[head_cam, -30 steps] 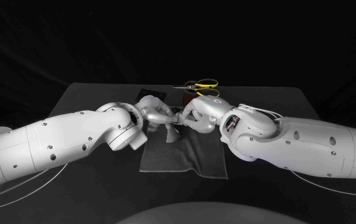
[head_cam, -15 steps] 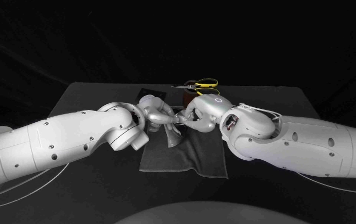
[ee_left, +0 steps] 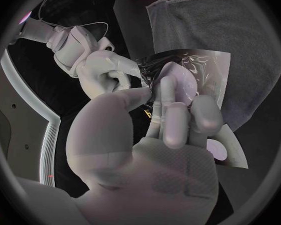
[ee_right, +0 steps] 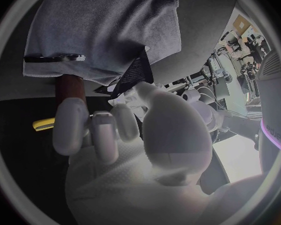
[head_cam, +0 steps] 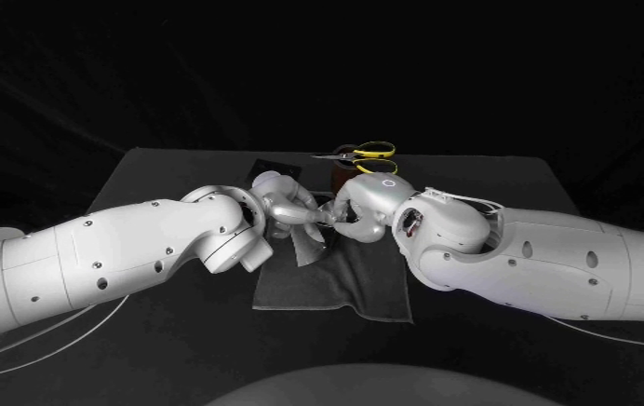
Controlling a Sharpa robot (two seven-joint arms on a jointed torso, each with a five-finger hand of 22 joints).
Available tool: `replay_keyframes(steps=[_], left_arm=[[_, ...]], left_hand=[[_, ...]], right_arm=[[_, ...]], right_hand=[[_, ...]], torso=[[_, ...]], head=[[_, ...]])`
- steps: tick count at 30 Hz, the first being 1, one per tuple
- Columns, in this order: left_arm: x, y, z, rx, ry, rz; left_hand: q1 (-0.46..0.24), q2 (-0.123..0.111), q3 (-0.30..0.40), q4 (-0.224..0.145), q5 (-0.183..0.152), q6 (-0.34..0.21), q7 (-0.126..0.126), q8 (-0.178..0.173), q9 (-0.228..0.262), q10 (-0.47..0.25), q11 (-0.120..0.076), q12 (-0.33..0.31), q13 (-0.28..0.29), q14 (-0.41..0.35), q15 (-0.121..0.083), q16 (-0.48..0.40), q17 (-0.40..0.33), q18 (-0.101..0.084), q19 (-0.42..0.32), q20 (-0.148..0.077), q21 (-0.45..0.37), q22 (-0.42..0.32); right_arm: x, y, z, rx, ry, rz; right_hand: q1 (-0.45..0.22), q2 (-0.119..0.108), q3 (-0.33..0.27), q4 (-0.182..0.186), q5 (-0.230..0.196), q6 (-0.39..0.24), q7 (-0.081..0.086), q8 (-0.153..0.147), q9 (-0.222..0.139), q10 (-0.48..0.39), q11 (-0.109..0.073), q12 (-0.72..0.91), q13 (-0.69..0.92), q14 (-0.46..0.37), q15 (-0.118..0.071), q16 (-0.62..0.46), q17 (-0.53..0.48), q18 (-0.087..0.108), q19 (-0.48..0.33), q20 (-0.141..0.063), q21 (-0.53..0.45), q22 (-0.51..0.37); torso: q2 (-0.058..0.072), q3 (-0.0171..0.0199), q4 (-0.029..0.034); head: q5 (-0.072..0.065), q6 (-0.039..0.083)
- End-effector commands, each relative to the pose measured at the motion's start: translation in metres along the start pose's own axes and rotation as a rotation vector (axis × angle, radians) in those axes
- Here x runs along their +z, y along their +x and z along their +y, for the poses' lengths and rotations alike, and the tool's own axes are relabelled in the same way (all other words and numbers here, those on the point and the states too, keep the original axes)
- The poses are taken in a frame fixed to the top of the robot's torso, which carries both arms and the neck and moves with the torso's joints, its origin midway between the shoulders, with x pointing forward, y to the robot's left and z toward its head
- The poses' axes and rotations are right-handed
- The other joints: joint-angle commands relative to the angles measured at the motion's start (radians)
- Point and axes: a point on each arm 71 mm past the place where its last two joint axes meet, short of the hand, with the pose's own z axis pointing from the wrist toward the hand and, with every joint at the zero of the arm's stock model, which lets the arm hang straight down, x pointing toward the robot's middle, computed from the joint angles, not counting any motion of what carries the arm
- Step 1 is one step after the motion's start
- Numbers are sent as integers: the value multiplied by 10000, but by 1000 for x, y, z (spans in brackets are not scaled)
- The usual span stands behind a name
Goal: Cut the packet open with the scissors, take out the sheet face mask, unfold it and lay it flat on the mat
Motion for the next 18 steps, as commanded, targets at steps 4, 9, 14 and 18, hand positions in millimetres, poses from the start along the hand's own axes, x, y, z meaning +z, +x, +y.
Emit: replay_keyframes(steps=[4,9,14,18], left_arm=[[-1,3,-9,-172,529,-40],[-1,4,-11,-256,699,18],[-2,5,-13,-371,818,95],[-2,6,-12,-482,848,192]], left_hand=[[28,114,1094,-1012,28,21,6,66,5,25,-24,-24,-9,127,-55,-60,-10,8,-57,-26,-26,14],[41,126,1105,-1017,29,19,2,69,2,27,-28,-27,-11,134,-59,-45,17,2,-41,-25,-12,41],[59,133,1123,-1029,42,20,-3,74,-2,29,-32,-29,-13,142,-64,-30,44,-3,-28,-24,1,64],[69,120,1152,-1048,109,31,-7,90,-6,40,-36,-26,-12,158,-71,2,98,-11,-3,-24,27,108]], right_arm=[[3,5,-2,-406,254,382],[6,5,-2,-416,249,386],[7,4,1,-264,2,81],[7,1,3,-75,-281,-312]], right_hand=[[317,79,-41,25,-36,29,-30,-14,-5,-21,58,-6,815,947,48,39,2227,-176,7,62,-38,255],[447,138,-23,26,-32,58,-28,-17,-13,-12,58,19,832,948,49,43,2233,-181,16,65,-22,277],[567,121,-28,-7,-32,56,-22,-37,-28,-3,61,42,848,951,51,51,2246,-178,10,67,-37,273],[684,38,-77,-46,-34,-8,1,-99,-62,-21,80,18,831,950,63,49,2243,-173,-3,74,-70,260]], torso=[[4,-4,4],[1,-1,0],[5,6,1],[3,6,-6]], head=[[-7,-3],[-26,-1],[-43,7],[-56,1]])
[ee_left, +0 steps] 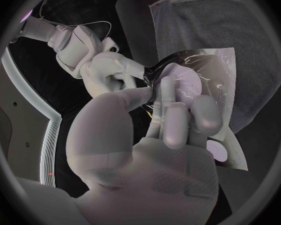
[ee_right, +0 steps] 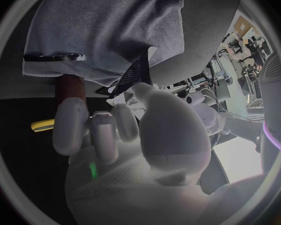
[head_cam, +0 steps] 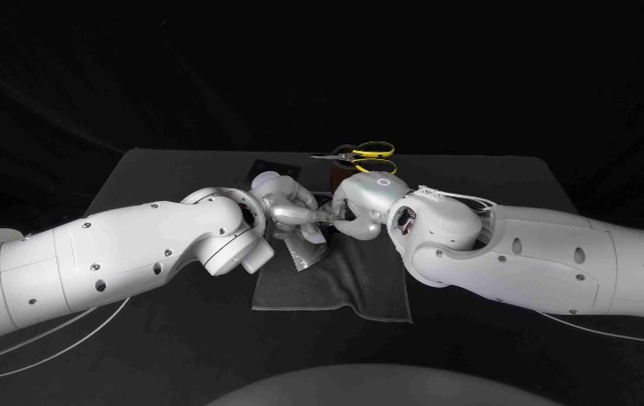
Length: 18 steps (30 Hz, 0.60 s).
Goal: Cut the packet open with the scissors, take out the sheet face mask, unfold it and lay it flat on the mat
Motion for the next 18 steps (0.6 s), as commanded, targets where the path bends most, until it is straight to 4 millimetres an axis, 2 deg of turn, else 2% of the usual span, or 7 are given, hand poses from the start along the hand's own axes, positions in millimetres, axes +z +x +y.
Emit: replay_keyframes(steps=[1,7,18], left_arm=[[-1,3,-10,-328,703,253],[-1,-1,-8,-743,817,176],[-3,-8,-9,-1303,1491,-234]], left_hand=[[30,74,1051,-1022,161,59,-27,71,8,37,-60,-21,-11,169,-73,33,79,-12,-2,-23,34,34],[-15,20,1081,-1028,352,82,-34,113,4,58,-65,-10,-6,212,-77,135,255,31,-131,-22,-56,-152],[-22,14,1104,-1030,392,77,-31,121,0,43,-60,-14,-6,167,-71,65,150,68,-259,-20,-148,-319]], right_arm=[[-1,-1,3,115,-368,-429],[-3,-2,2,241,-598,-543],[-12,-3,0,497,-859,-531]], right_hand=[[135,-76,-102,-52,-35,-35,14,-85,-37,-27,91,10,827,948,70,21,2229,-167,-14,81,-95,241],[223,-227,-248,-73,-37,-69,29,-140,-69,-63,109,-34,798,937,87,-5,2187,-149,-56,99,-187,189],[344,-245,-311,-96,-30,-33,25,-147,-79,-84,107,-50,787,935,91,-8,2185,-132,-98,111,-275,139]], torso=[[2,6,-6],[-5,11,-7],[-6,17,-12]], head=[[-14,-5],[-23,11],[-61,43]])
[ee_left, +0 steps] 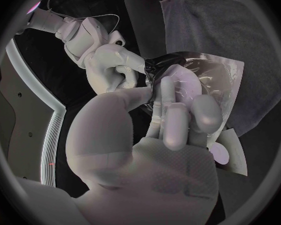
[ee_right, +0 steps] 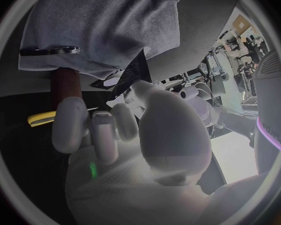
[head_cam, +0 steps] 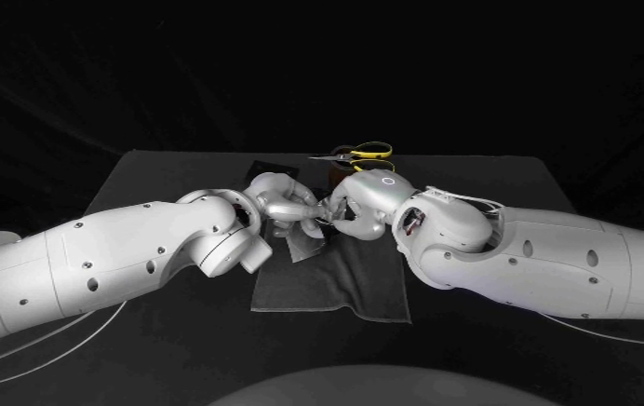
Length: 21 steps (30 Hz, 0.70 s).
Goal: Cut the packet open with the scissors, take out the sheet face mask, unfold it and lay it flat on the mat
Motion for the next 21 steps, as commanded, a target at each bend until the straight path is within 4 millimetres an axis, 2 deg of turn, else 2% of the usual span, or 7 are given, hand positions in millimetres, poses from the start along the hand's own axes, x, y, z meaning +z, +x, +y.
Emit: replay_keyframes(steps=[1,4,6,7,10,13,21], left_arm=[[0,-2,-11,-477,985,-61],[-1,-1,-11,-501,1064,132],[-1,-1,-11,-531,1093,231],[-2,-2,-10,-565,1097,285],[-2,-3,-9,-606,1092,371],[-2,-4,-7,-627,1096,476],[-3,-3,-7,-629,1199,807]], left_hand=[[-22,15,1097,-1022,61,38,7,40,11,31,-58,-14,-6,130,-33,-27,6,67,-93,2,-21,14],[-54,-21,1115,-1033,248,51,6,76,19,34,-56,9,9,125,-30,0,60,59,-101,4,7,64],[-116,-75,1125,-1063,610,75,-12,134,43,48,-65,55,38,140,-42,63,166,50,-93,-2,68,144],[-187,-136,1110,-1097,993,106,-27,185,69,76,-85,99,65,162,-56,127,268,41,-76,-13,125,217],[-296,-192,1089,-1183,1431,145,-62,266,124,111,-120,177,117,220,-86,263,485,6,11,-40,274,430],[-360,-206,1080,-1219,1609,168,-83,310,160,135,-138,225,150,255,-103,340,606,-22,81,-52,369,577],[-412,-217,1074,-1256,1772,183,-101,347,194,151,-155,270,182,287,-116,417,727,-36,112,-64,431,665]], right_arm=[[-3,3,2,141,-350,25],[-5,1,1,108,-459,-61],[-7,0,0,21,-555,-136],[-8,0,-1,-42,-623,-175],[-10,-1,-1,-164,-768,-230],[-12,-2,-1,-383,-942,-303],[-14,-5,-1,-859,-1163,-547]], right_hand=[[158,2,-48,-6,-31,32,-24,9,6,-1,34,11,800,956,72,3,2204,-133,-23,41,-34,152],[299,8,-50,-61,-29,51,-48,-4,-7,17,17,58,829,957,68,5,2207,-132,-25,41,-40,157],[381,15,-51,-91,-22,-24,-71,-67,-38,38,1,105,859,960,57,13,2220,-133,-21,37,-33,169],[417,15,-50,-108,-20,-22,-85,-75,-43,46,-8,122,869,961,51,15,2224,-135,-15,34,-22,180],[542,-1,-61,-164,-20,-113,-193,-165,-90,59,-92,160,892,963,-7,20,2232,-126,-23,1,-49,174],[677,-15,-116,-216,-20,-461,-353,-415,-226,73,-390,206,920,969,-240,31,2255,-120,-22,-186,-72,188],[841,-74,-552,-239,-27,-1126,-490,-820,-446,92,-534,285,968,984,-379,63,2313,-115,-47,-347,-191,160]], torso=[[-7,-1,1],[-4,-2,8],[7,1,9],[7,1,8],[1,-1,9],[-1,-1,2],[2,-3,13]], head=[[-13,19],[-21,20],[-25,24],[-24,30],[-24,30],[-35,26],[-55,17]])
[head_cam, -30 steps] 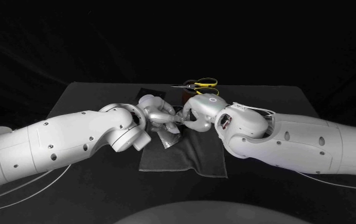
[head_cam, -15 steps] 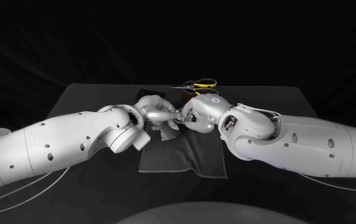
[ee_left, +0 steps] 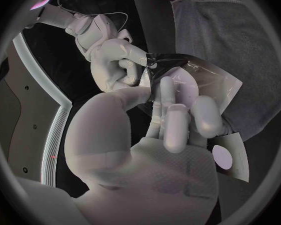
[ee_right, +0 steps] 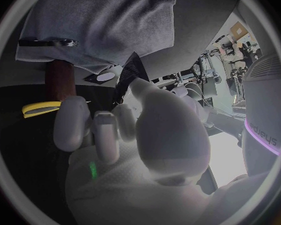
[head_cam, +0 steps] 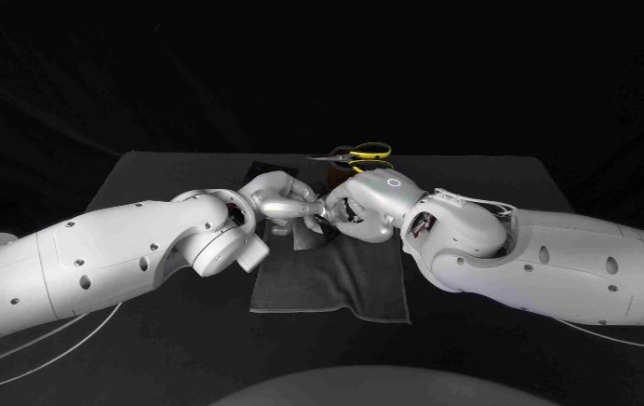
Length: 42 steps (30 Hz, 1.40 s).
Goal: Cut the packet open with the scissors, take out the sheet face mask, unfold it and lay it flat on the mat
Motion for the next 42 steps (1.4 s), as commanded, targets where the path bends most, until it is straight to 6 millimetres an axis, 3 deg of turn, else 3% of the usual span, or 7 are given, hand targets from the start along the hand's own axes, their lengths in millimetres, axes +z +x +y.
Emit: replay_keyframes(steps=[1,6,8,14,21,29,42], left_arm=[[0,2,-7,-139,586,479],[0,2,-7,-245,643,596],[-1,3,-7,-323,673,651],[-1,5,-9,-606,768,910],[-1,10,-12,-1068,915,1325],[-2,13,-14,-1383,1060,1656],[-3,13,-15,-1630,1267,1653]], left_hand=[[-101,-6,1142,-1190,88,127,-44,98,205,120,-155,50,22,307,-57,69,52,-39,103,-11,79,55],[-132,-14,1132,-1209,184,138,-55,122,227,130,-163,78,42,330,-63,126,143,-50,128,-17,120,118],[-139,-14,1131,-1212,209,140,-57,127,233,132,-166,84,47,332,-65,133,153,-52,130,-18,127,127],[-169,-14,1127,-1228,320,144,-64,146,255,133,-172,107,67,345,-71,176,222,-55,130,-25,151,155],[-201,-15,1115,-1247,448,143,-68,166,279,128,-177,131,88,354,-76,214,285,-57,125,-32,176,185],[-244,-10,1086,-1273,647,139,-75,193,316,120,-182,165,120,365,-81,265,368,-62,118,-40,212,229],[-263,-5,1065,-1286,741,137,-78,207,334,117,-185,182,136,369,-84,287,404,-68,125,-43,237,266]], right_arm=[[-1,1,0,-554,-275,-104],[-1,0,1,-567,-314,-287],[-1,0,0,-541,-273,-269],[3,2,-1,-484,-108,-224],[9,3,-1,-128,92,-233],[11,3,1,60,95,-285],[11,5,3,168,26,-33]], right_hand=[[132,-11,-167,1,-44,-186,2,-105,-49,11,-69,88,969,983,-85,39,2304,-115,2,-70,-41,158],[175,38,-342,41,-46,-73,31,-49,-38,34,-52,137,998,987,-78,49,2322,-124,20,-80,-25,186],[209,119,-511,117,-48,231,147,98,1,34,181,148,1001,986,96,43,2314,-135,22,-10,-54,189],[129,253,-682,327,-45,614,388,261,33,3,428,130,980,983,296,37,2306,-140,17,155,-104,187],[-5,790,-448,826,-57,1279,439,538,63,11,479,192,1005,988,360,52,2329,-134,66,276,-46,269],[-54,778,-430,918,-64,1335,437,555,50,8,478,192,1001,990,358,57,2337,-134,73,280,-39,283],[-47,473,-565,1077,-71,1582,378,683,48,-6,441,187,987,987,343,53,2332,-119,48,273,-103,275]], torso=[[3,0,11],[4,-6,4],[0,-6,9],[-2,-8,16],[1,-9,19],[0,-10,13],[1,-5,5]], head=[[-15,-2],[-19,-13],[-29,-11],[-60,-23],[-87,-20],[-101,-18],[-127,-15]])
